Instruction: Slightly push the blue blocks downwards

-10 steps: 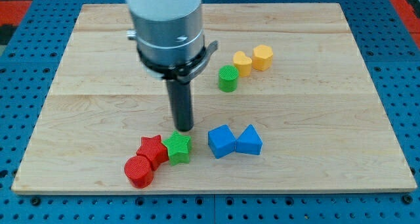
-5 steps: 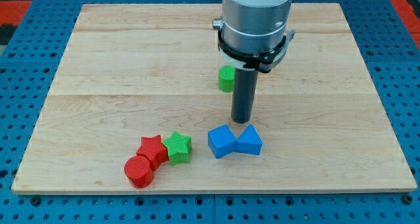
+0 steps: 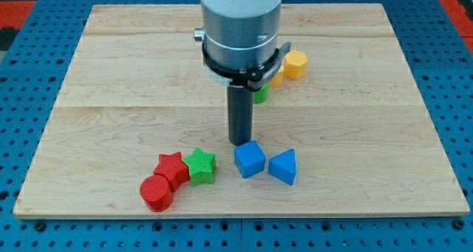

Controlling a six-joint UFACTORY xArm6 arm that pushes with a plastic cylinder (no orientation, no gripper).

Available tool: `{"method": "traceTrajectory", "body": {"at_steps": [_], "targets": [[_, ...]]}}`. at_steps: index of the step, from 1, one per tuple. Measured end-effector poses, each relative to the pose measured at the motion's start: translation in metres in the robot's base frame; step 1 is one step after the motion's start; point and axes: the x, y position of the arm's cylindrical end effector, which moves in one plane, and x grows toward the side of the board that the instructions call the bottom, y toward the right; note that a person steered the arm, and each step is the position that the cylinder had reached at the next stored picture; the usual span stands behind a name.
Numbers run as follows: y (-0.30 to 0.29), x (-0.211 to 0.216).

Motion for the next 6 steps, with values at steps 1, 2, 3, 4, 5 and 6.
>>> {"method": "traceTrajectory", "body": {"at_steps": [1,2,3,4,5,6], "targets": [[0.011,0.006],[0.017,0.002],[0.046,-0.007],[0.068,-0.007],[0.137,-0.002],[0.196,0.035]]}}
